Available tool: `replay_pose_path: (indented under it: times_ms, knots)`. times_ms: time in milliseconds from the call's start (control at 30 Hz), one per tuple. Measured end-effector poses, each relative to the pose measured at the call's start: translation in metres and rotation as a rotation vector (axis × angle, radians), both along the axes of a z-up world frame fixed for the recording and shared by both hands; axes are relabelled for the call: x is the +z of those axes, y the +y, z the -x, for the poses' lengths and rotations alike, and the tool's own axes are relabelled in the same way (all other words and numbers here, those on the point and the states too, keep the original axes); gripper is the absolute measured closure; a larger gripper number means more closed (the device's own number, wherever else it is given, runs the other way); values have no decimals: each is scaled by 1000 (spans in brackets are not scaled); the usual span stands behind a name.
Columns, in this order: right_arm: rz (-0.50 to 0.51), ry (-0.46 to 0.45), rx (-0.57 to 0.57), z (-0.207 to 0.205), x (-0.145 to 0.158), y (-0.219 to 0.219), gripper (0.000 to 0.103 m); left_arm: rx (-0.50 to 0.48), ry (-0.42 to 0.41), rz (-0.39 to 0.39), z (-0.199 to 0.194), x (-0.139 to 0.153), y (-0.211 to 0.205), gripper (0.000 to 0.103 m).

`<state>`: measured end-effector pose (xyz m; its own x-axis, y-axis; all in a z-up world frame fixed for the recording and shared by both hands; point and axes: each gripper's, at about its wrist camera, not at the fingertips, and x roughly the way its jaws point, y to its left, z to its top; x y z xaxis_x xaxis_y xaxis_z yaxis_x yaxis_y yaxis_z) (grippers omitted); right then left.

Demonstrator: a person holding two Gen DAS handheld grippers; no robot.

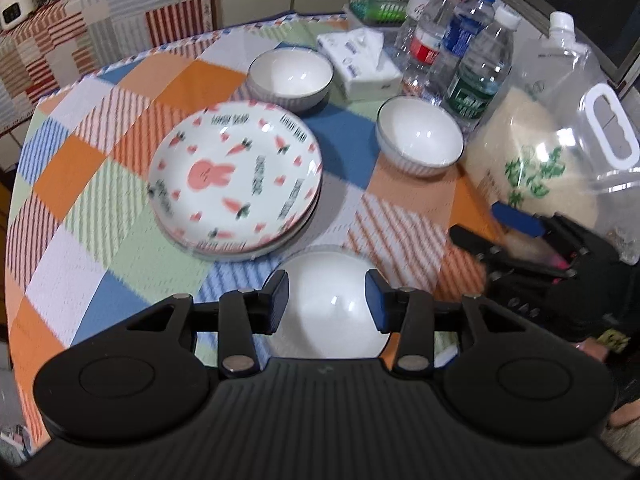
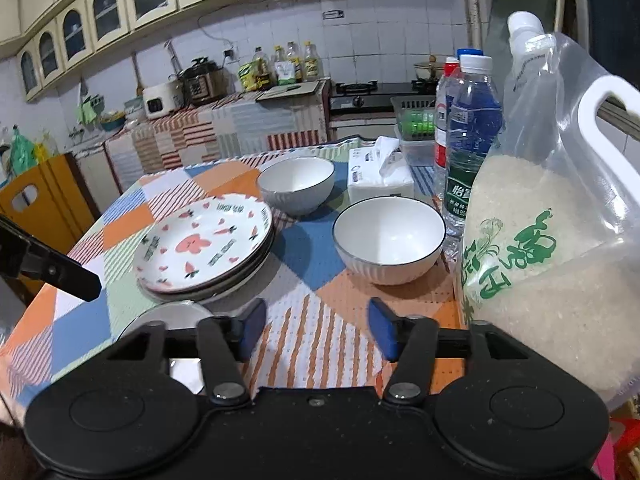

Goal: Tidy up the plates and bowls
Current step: 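Grasp a second white bowl rim with the right gripper while left gripper grips the first bowl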

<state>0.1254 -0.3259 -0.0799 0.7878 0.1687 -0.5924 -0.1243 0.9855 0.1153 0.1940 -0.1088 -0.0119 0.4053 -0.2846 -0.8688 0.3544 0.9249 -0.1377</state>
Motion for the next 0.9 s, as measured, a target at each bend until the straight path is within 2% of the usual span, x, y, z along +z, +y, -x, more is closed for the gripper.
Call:
replay_pose_path:
  times_ms: [133,367,633,733,800,867,900]
  knots:
    - [-19,18,-38,-17,-15,-4,35,-14,-62,10,-14,-5,-19,53]
    - [-6,10,-99,-39,-42,1,34,-31,-99,38,-50,-29,-46,49]
    - [57,11,-137,-67,-73,7,28,-46,-61,123,-100,-63,-71,48]
    - [39,19,-149,-76,-80,7,26,4,8,134,-120,-79,-83,48]
    - [40,25,-155,-80,-83,8,24,39,70,177,-130,-87,-90,48]
    - [31,25,-162,-84,-86,9,15,50,79,188,-137,-94,-99,48]
    - [18,20,-171,-84,-87,8,15,52,74,178,-139,-97,-104,48]
